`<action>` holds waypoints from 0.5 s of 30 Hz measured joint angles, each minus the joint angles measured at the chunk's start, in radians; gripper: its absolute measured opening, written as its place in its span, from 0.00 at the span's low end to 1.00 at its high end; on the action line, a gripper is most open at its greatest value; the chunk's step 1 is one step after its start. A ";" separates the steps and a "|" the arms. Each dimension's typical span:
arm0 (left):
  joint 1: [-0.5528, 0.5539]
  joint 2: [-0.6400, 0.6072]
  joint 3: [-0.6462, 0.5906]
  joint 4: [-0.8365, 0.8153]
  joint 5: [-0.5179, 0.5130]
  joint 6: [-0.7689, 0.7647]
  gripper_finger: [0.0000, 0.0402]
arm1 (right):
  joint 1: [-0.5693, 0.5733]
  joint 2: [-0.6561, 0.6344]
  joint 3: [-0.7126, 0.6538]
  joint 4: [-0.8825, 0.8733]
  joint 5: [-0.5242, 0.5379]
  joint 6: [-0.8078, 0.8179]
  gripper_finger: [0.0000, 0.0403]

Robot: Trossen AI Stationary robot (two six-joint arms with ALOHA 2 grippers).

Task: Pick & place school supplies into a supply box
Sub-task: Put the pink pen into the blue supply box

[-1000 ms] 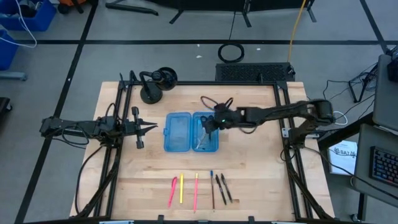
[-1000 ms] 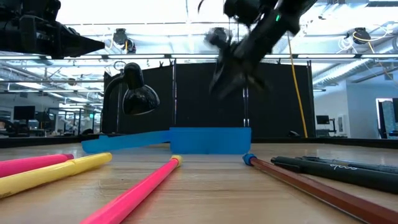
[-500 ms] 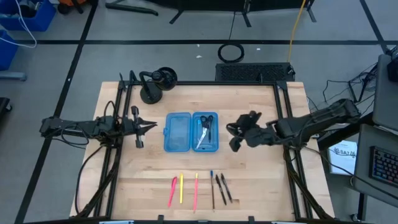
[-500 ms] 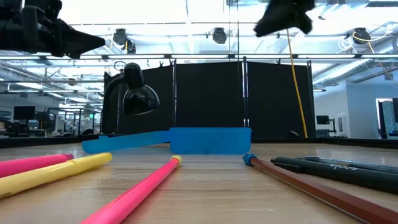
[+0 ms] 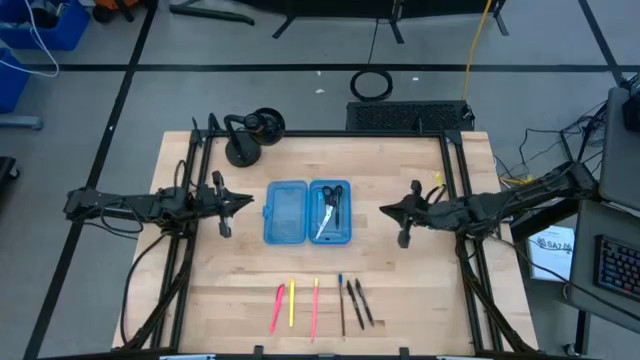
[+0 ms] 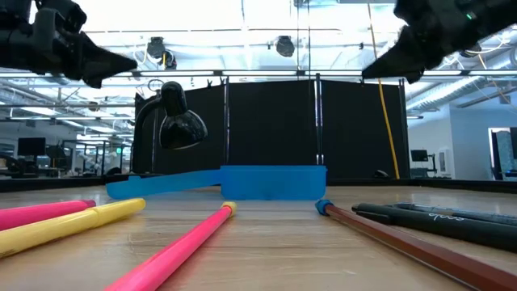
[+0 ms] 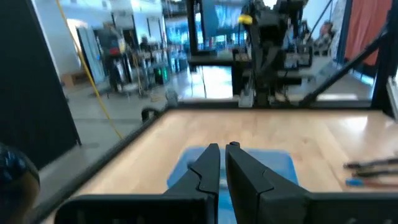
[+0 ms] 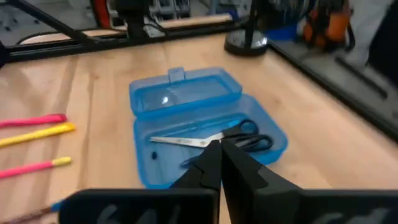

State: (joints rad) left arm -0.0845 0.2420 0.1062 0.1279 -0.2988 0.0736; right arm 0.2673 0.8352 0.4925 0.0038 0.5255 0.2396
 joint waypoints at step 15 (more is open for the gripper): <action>0.000 0.000 0.000 -0.056 -0.043 0.018 0.08 | -0.053 -0.348 -0.320 0.309 -0.156 -0.250 0.00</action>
State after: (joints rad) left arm -0.0845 0.2422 0.1062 0.0721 -0.3423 0.0912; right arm 0.2148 0.4871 0.1723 0.3133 0.3690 -0.0100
